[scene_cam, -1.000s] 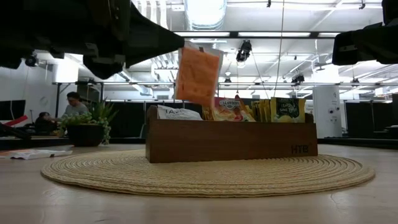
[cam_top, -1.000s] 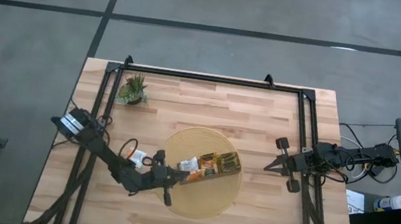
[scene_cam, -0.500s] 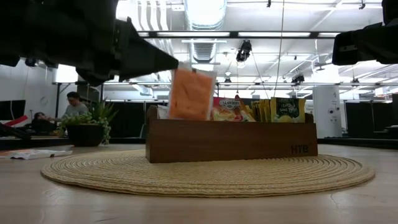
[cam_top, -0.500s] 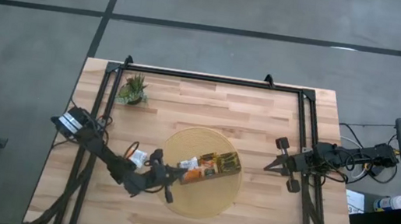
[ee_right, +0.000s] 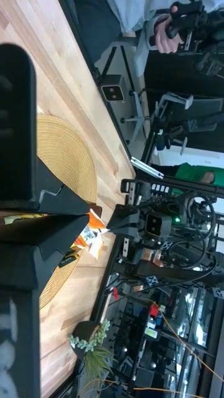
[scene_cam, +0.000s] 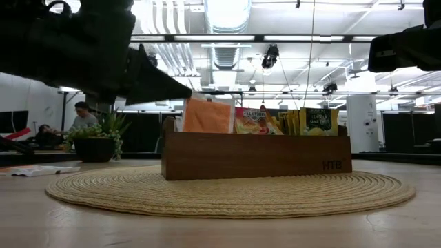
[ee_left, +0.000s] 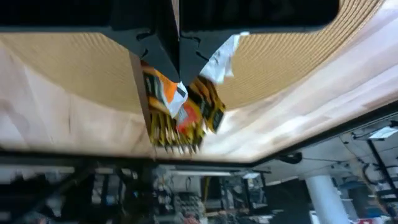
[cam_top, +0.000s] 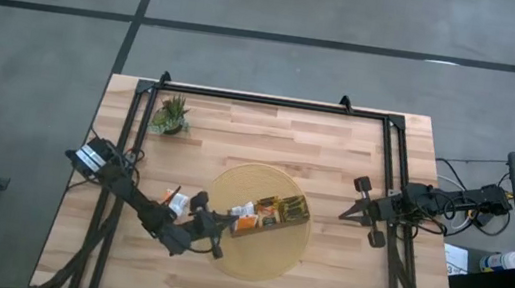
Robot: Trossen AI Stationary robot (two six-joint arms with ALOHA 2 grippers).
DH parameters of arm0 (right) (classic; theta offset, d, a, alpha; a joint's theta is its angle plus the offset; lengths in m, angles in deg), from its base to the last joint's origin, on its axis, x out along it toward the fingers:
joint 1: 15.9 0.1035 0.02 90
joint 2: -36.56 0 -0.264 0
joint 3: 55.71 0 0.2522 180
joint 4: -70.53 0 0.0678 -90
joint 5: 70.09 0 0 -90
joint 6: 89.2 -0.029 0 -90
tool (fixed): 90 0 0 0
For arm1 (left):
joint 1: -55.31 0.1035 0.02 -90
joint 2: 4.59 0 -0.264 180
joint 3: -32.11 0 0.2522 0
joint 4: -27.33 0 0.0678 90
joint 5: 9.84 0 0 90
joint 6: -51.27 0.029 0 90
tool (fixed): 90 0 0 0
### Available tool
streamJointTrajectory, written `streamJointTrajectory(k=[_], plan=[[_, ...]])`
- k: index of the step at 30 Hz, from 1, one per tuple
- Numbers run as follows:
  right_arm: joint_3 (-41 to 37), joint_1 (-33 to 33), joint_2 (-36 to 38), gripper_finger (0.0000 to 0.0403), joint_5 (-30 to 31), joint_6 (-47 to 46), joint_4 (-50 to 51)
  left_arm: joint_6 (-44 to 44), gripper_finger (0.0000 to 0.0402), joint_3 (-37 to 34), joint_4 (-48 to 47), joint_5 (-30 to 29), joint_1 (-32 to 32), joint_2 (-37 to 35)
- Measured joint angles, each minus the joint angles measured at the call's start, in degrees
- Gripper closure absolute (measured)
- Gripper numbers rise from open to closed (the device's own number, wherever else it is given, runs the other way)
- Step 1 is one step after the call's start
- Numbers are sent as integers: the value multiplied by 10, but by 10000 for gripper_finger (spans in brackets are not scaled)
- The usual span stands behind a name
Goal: Pick & Place Tea
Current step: Put the top white tea bag into the left of the wooden organizer
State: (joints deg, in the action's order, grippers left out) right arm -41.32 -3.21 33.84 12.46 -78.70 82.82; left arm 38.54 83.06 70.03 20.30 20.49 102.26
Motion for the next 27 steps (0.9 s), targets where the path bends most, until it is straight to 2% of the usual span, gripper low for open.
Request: streamJointTrajectory(k=[4, 16, 27], plan=[[0, 0, 0, 394, 0, 0, 0, -22, 402, 4, -42, 17, 0, 0], [0, 0, 0, 394, 0, 0, 0, -44, 401, 37, -171, 16, 0, -2], [0, 0, 0, 394, 0, 0, 0, -10, 391, 62, -207, 39, -2, -2]])
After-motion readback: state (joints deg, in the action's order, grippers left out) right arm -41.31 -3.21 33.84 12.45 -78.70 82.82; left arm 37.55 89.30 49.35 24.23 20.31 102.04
